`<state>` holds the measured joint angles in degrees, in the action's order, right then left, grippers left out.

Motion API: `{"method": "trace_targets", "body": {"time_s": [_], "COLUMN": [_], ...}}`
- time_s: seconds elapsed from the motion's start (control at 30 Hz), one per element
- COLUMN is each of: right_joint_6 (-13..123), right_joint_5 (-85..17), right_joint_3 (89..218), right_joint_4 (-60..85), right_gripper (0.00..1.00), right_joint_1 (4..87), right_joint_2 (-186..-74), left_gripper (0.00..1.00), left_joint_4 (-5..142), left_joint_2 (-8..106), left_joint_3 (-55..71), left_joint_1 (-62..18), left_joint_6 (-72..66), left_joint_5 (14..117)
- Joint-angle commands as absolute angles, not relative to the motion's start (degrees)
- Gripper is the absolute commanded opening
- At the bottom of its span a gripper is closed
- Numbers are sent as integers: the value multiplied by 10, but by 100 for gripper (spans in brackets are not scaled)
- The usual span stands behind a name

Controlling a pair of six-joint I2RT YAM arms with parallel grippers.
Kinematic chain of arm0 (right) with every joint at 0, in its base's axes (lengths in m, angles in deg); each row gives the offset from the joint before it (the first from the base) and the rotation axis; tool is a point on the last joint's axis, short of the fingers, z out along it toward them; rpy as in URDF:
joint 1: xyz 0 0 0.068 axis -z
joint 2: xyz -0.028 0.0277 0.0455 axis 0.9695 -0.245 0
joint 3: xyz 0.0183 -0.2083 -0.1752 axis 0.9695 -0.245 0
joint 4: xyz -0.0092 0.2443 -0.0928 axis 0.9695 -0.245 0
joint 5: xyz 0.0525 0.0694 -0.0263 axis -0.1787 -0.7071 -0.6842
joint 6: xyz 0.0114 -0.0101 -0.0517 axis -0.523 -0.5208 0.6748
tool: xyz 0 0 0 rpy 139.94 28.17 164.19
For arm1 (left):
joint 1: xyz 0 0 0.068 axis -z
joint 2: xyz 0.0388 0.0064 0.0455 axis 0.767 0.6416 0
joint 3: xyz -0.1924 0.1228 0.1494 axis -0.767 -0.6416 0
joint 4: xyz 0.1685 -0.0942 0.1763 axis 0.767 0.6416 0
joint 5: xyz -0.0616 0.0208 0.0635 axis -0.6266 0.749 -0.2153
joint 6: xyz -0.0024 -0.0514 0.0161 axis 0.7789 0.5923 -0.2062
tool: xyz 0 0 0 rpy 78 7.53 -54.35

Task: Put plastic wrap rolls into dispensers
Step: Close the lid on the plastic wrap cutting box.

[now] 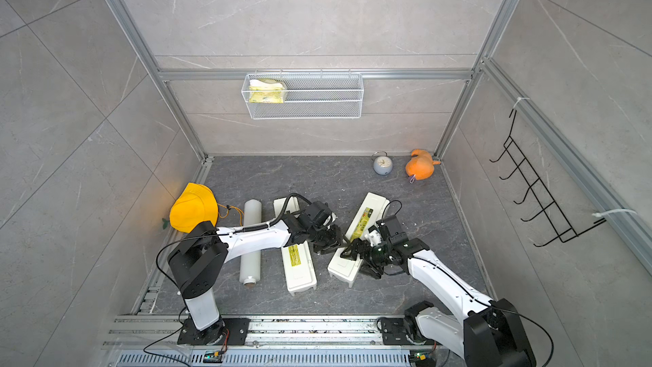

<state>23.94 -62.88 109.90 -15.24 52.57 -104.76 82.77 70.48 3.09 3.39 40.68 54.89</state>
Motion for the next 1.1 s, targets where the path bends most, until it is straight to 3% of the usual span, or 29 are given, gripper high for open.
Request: {"method": "trace_targets", "body": {"time_s": [0.0,0.33,0.5,0.6,1.07], "right_joint_6": [218,200,126,122,270], "right_joint_5": [-709,-643,-619,-603,-594], "right_joint_3": [1085,1073,1028,1027,1101], "right_joint_4": [-86,-43,26,16,-110], "right_gripper": [90,90,78,77,79], "right_joint_1": [484,477,473,475,583], "right_joint_2": [-1038,-1057,-1059,-1050,-1082], "left_gripper": [50,50,50,50,50], "left_joint_4": [932,924,903,892,891], "left_joint_2": [747,739,724,715,696], "left_joint_3": [8,-12,-47,-67,-93], "left_joint_1": [73,74,74,77,80], "left_joint_6": [405,406,418,426,427], "left_joint_5": [512,516,519,521,523]}}
